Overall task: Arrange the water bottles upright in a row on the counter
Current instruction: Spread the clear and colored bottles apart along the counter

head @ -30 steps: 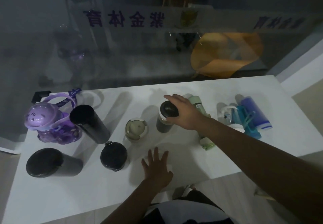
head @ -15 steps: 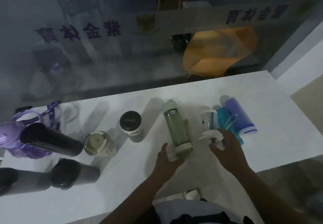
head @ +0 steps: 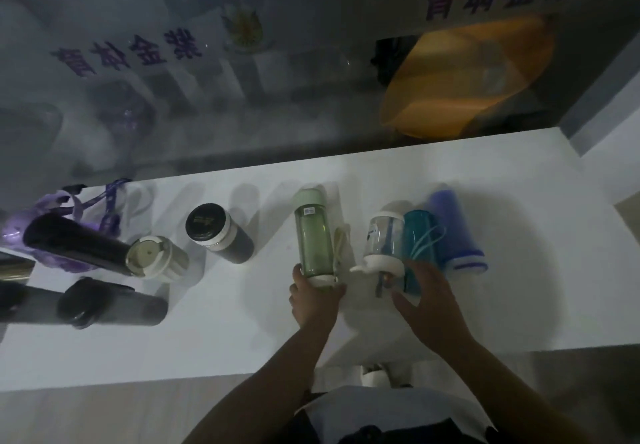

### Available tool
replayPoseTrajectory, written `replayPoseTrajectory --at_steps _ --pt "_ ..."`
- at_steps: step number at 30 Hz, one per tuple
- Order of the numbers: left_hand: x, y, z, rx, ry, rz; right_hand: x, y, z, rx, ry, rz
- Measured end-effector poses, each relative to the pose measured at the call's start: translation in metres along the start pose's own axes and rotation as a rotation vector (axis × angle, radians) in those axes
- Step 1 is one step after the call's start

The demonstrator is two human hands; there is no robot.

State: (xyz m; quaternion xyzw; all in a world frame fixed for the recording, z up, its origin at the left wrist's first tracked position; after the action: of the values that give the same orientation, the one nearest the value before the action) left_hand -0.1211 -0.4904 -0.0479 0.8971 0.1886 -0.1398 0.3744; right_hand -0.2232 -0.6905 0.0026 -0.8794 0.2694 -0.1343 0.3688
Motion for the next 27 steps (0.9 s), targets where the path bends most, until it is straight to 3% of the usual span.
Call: replayPoseTrajectory --at_steps 4,10,21,27 --pt "-0.002 0.006 -0.016 0.022 0.073 0.060 0.010 0.001 -0.006 -0.004 -0.010 -0.051" --pt "0.004 0.055 -0.073 0.068 0.161 0.352 0.022 -0.010 -0.004 0.066 -0.027 -0.080" --pt "0.063 0.203 -0.126 0.458 -0.161 0.447 0.020 -0.020 0.005 0.171 -0.066 -0.052" --pt "0.080 0.232 -0.139 0.648 -0.296 0.477 0.013 -0.013 0.005 0.203 -0.036 0.014"
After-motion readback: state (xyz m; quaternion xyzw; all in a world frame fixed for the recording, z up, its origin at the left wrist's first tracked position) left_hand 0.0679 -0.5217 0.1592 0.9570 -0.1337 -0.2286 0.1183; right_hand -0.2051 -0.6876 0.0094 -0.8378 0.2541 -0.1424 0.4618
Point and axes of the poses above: each hand's wrist, its own x-axis towards the middle knuckle, its own z-axis out of the palm, y = z × x, the point moved 6 cm from there along x, towards the middle knuckle, and after that the axes turned 9 degrees about y, right-handed, at the moved point
